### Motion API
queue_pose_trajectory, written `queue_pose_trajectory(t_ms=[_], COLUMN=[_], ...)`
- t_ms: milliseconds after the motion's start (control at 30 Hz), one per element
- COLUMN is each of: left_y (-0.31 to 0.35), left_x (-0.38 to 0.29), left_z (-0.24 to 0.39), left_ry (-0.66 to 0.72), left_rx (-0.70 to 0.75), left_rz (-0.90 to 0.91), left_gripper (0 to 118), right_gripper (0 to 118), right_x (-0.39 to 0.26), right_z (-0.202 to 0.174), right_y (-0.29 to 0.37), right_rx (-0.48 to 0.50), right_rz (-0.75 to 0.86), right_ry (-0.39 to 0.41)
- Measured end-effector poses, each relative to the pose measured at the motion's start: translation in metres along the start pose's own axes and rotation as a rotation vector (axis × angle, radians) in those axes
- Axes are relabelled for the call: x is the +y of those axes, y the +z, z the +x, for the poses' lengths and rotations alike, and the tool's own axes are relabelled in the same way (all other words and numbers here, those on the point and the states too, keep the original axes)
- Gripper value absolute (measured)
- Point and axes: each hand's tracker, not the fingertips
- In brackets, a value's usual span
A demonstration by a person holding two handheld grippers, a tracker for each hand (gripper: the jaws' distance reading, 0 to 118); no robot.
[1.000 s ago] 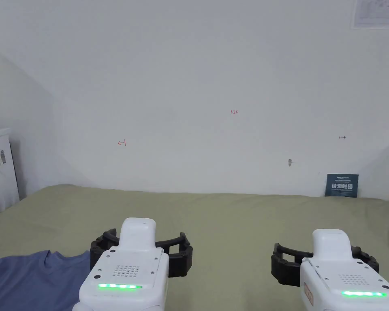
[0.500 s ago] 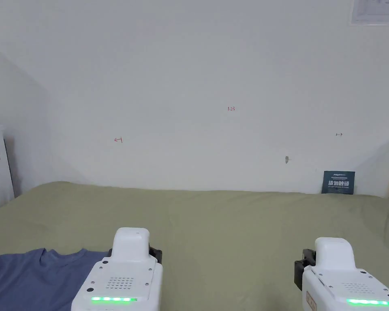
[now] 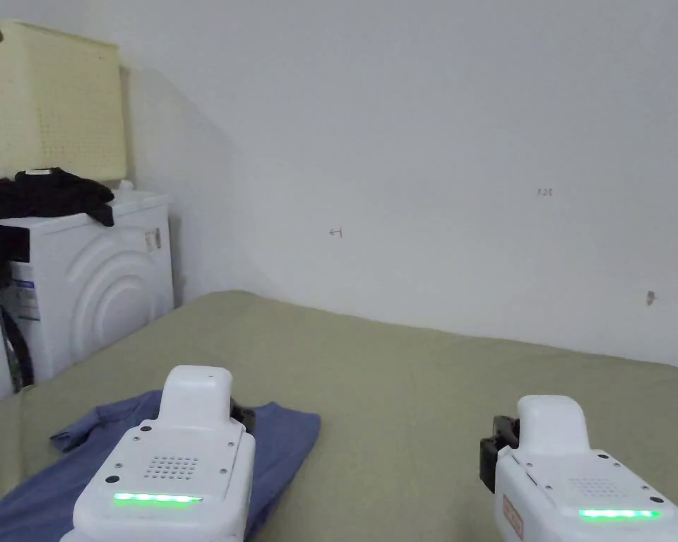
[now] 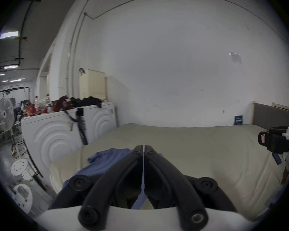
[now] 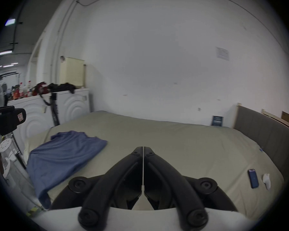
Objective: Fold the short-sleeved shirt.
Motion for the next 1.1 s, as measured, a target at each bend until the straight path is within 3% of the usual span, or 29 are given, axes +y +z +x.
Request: queue_pose_trajectory(t_ms=[267,500,1000,1100], left_y=[0.038,0.061,0.029,0.002], left_x=[-0.021,-0.033,-0.028,-0.023], left_z=[-0.078,-0.115,-0.098,-0.091], left_ry=[0.013,0.04,0.017,-0.001], left_rx=[0.178,0.265,0.19,0.135], left_rz=[-0.053,-0.066,-0.112,-0.154], left_gripper=[1,1,1,6], right_gripper=[4,4,4,4], right_x=[0.005,-0.003,0.001,0.0], right_z=[-0.087,-0.133,-0.106,-0.092], right_y=[-0.012,-0.012,-0.021,-0.025], right_rx=[0.205,0.33,0.291,0.264], right_rz=[-0.001,-0.016,-0.017,-0.026], right_ry=[0.006,0.042,0.039,0.047])
